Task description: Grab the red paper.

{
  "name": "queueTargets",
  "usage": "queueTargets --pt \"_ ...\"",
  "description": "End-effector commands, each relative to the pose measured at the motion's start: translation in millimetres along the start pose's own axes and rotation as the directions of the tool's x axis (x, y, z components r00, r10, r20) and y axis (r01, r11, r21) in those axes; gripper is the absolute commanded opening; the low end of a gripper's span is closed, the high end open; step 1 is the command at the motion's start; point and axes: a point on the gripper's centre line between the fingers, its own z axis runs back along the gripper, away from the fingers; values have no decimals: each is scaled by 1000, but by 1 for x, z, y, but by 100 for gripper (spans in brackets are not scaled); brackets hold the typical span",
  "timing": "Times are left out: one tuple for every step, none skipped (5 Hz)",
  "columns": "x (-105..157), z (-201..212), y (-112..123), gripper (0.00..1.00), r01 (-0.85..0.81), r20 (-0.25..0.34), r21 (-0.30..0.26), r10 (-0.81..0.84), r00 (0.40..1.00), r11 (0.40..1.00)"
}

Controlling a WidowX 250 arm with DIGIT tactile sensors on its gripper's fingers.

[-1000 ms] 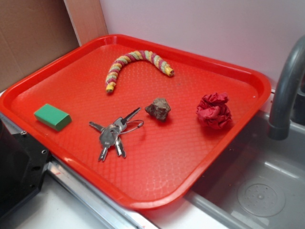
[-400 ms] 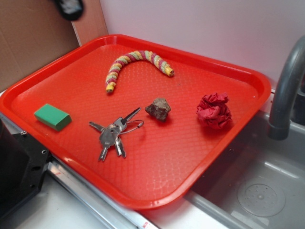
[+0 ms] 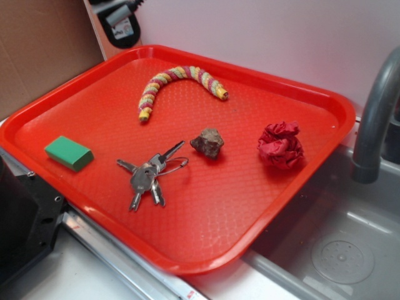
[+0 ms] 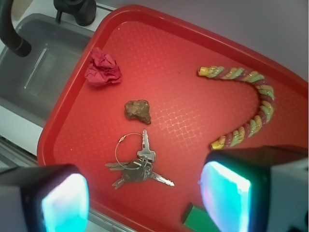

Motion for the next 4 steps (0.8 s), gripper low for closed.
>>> queueTargets --pt "39 -36 -7 100 253 62 -32 -251 966 967" --pt "61 -68 -18 100 409 63 5 -408 911 913" --pt "74 -103 -22 100 492 84 -28 -489 868 870" --pt "81 -124 -28 100 541 92 -58 -535 840 839"
